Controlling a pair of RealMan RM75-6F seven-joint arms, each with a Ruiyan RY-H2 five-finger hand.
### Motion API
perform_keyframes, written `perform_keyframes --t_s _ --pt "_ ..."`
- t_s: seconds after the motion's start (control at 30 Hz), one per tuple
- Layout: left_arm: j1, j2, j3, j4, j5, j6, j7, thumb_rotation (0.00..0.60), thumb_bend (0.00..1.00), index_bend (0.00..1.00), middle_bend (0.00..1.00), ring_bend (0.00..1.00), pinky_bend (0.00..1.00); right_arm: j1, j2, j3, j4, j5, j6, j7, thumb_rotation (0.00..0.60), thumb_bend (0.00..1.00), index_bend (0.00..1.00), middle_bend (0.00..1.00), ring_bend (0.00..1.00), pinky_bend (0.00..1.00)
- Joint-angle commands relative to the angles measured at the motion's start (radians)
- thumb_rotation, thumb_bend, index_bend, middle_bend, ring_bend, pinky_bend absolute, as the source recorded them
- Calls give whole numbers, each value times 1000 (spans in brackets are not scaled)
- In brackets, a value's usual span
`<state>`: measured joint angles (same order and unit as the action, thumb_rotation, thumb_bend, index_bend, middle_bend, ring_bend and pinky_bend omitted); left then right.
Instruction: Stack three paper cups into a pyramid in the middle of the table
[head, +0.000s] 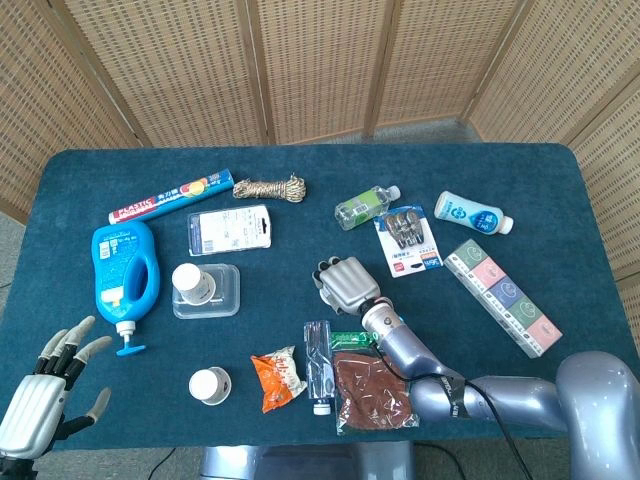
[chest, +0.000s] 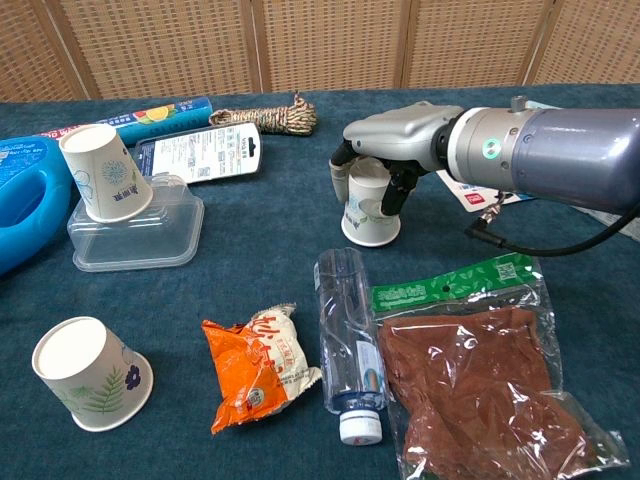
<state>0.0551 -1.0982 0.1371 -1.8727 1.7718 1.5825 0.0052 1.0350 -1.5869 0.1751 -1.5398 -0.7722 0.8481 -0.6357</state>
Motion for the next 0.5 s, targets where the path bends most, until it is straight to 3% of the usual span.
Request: perform_keyframes --t_s 0.03,0.17,0.5 --pt "1 0 -1 2 0 3 -3 600 456 165 0 0 0 4 2 -5 -6 10 6 -5 600 502 355 274 180 513" --pt "0 2 -1 6 2 4 -10 600 456 165 0 0 0 5 17 -12 -34 17 26 -15 600 494 294 226 115 453" --pt "-6 9 -2 6 9 1 -11 600 456 165 0 0 0 1 71 -38 -118 62 66 -43 600 490 196 164 78 402"
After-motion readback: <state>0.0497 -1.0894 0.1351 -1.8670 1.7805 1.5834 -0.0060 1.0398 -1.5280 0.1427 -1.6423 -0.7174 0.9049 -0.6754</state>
